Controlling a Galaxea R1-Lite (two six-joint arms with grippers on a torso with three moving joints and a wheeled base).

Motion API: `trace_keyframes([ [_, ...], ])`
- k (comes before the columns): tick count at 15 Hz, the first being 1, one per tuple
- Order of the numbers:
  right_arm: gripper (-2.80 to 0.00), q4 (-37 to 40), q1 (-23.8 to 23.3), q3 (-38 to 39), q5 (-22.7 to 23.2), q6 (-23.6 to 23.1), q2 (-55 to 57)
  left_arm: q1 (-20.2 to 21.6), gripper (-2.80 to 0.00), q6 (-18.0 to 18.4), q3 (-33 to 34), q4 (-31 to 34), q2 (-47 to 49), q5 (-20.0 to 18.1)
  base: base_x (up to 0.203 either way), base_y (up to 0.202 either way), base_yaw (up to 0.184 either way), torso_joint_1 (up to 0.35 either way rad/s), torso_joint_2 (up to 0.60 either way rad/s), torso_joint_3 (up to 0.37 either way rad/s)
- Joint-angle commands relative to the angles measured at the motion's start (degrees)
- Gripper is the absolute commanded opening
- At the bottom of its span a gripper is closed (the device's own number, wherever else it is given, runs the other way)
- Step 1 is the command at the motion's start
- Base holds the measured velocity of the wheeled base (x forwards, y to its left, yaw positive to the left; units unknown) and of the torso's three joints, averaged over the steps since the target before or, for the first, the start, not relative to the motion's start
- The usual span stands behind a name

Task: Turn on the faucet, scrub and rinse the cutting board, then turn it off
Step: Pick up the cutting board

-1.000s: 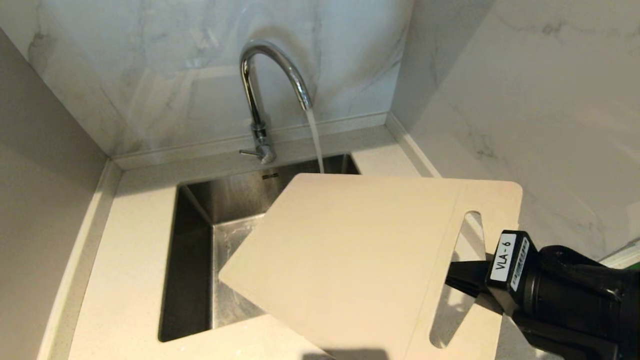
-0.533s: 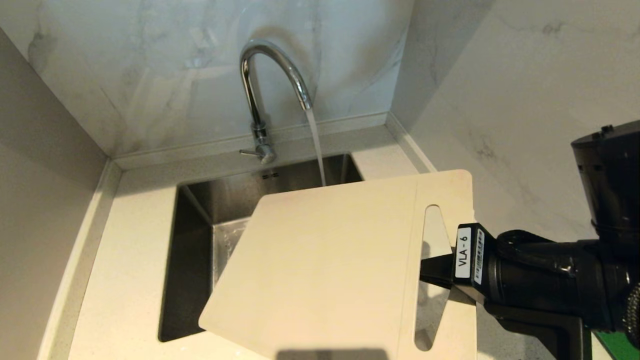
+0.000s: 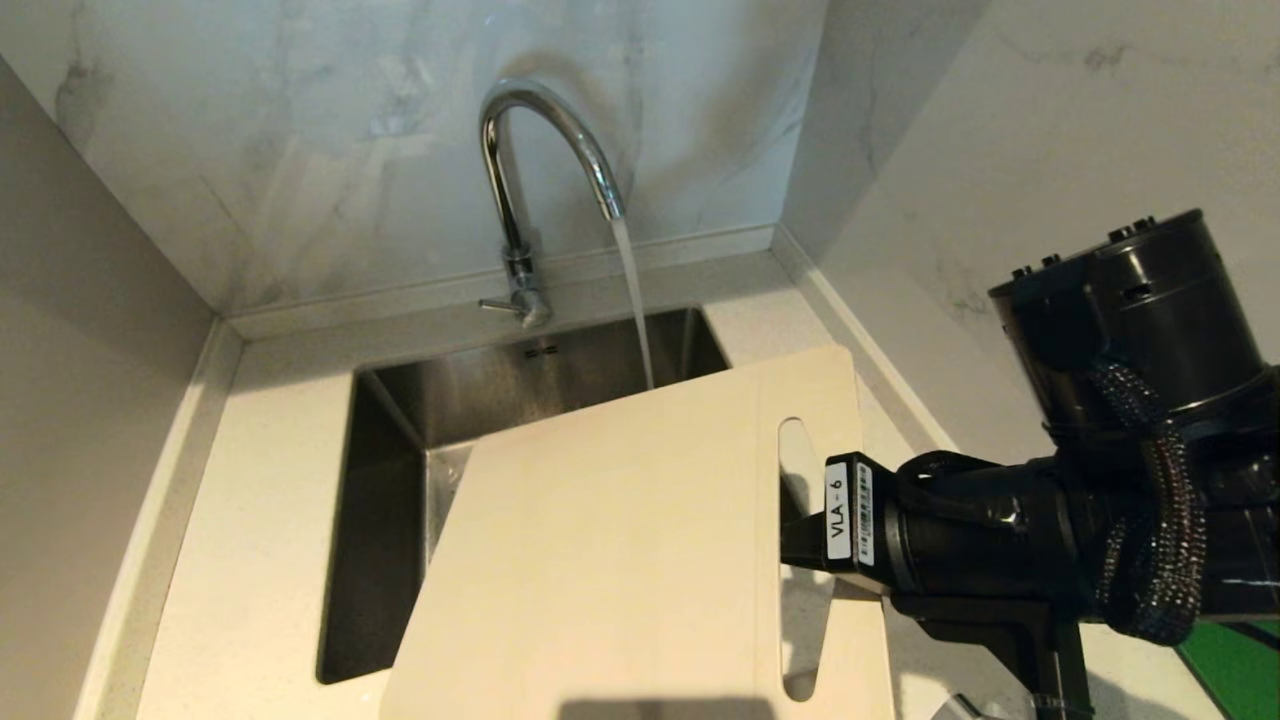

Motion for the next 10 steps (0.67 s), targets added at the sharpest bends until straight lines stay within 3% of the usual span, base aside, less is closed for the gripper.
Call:
trace_keyframes([
  [1,-2.80,2.84,0.02,-3.12,0.27,-1.84,3.08,0.00,-2.80,-0.02,0.09,0.00,-0.04,0.04,0.000,0.000,0.000,0.000,0.00,0.000],
  [10,-2.80,12.58,-0.07,-15.57,0.92,-9.80,13.69,0.00,-2.80,-0.02,0.17,0.00,-0.04,0.04,0.000,0.000,0.000,0.000,0.00,0.000],
])
